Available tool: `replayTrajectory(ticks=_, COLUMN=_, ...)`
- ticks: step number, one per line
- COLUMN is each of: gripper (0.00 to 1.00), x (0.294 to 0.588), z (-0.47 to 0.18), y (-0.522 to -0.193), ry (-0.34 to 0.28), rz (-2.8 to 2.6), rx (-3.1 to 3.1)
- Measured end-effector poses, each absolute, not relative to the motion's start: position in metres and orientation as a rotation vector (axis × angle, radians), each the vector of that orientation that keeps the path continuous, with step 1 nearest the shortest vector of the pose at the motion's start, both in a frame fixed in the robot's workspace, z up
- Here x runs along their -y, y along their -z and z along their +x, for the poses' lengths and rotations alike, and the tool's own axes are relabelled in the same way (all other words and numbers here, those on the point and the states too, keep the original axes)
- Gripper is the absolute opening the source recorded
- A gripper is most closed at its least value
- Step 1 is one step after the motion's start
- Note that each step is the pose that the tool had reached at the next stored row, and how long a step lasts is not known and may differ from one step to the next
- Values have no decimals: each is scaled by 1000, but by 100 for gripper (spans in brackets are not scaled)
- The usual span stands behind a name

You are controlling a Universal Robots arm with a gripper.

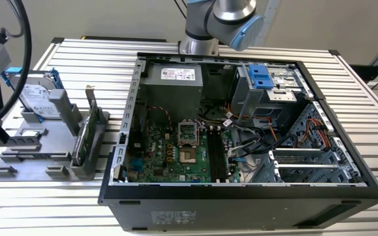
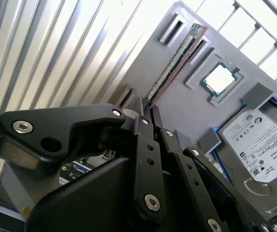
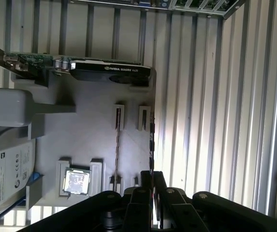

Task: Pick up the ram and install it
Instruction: 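Pick up the ram and move it above insertion slot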

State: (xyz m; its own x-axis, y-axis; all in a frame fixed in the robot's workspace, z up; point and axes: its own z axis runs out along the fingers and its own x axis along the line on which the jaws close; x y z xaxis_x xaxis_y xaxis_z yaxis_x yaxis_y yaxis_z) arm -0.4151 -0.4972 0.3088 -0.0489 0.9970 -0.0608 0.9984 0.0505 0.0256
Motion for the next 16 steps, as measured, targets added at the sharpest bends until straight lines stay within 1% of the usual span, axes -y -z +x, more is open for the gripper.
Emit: replayTrajectory(ticks=16, gripper=0, x=497, z=-415, y=-315, ry=36, rz=2123, rx=-2231)
